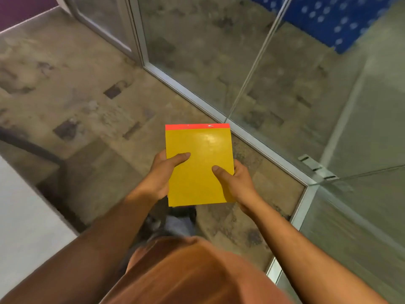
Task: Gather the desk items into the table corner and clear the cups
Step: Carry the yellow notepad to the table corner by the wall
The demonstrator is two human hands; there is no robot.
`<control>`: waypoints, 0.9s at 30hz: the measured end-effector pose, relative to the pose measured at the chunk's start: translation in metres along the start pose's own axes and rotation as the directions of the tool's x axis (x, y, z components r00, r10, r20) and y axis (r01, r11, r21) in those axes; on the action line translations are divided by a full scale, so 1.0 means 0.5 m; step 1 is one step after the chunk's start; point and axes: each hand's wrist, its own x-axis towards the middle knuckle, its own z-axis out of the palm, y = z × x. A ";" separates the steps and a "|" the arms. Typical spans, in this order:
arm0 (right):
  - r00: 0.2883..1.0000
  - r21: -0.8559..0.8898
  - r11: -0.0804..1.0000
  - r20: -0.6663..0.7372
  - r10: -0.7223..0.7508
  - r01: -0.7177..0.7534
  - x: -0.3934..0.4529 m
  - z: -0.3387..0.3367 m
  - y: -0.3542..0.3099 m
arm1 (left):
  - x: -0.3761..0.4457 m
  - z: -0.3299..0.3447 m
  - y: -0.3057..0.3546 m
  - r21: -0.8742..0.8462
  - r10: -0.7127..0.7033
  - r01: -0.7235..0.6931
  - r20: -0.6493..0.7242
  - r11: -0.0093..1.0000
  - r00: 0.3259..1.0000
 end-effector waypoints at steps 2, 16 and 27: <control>1.000 -0.042 0.999 0.014 0.010 -0.009 0.064 0.001 -0.047 | 0.056 0.003 0.056 -0.050 -0.004 0.004 -0.012 0.999 1.000; 0.963 -0.029 0.999 0.269 -0.008 0.016 0.542 0.159 -0.329 | 0.364 -0.113 0.404 -0.109 0.147 -0.167 -0.168 0.980 0.975; 0.861 -0.095 0.993 0.509 -0.009 0.067 0.972 0.351 -0.551 | 0.608 -0.212 0.672 -0.195 0.140 -0.269 -0.500 0.943 0.855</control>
